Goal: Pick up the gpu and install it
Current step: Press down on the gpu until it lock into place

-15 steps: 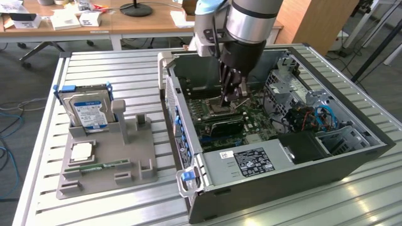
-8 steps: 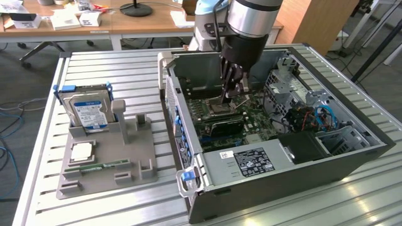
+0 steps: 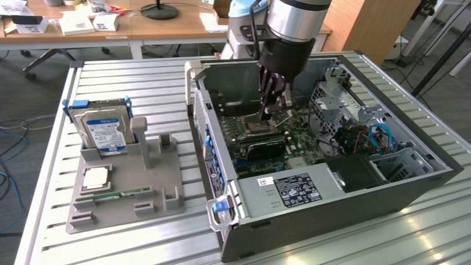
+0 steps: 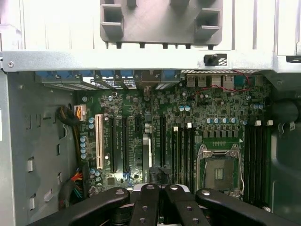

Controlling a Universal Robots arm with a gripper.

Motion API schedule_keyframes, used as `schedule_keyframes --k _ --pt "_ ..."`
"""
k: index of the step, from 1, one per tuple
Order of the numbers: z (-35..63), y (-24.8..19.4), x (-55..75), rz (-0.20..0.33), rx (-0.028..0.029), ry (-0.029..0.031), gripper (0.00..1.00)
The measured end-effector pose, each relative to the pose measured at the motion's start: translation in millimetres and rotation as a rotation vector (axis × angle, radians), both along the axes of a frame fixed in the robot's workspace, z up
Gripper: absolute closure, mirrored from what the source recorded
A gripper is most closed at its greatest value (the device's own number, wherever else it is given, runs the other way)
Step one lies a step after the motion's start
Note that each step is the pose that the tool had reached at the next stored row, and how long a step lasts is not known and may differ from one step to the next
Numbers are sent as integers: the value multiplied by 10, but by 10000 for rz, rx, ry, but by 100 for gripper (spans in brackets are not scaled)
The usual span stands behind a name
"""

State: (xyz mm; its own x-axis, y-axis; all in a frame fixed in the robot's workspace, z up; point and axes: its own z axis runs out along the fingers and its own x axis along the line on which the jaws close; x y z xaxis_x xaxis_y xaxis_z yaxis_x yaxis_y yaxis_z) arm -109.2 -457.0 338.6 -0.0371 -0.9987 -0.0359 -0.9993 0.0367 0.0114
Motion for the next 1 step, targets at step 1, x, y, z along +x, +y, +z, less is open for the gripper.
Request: schedule_keyframes --k 1 --pt "0 0 0 0 0 0 90"
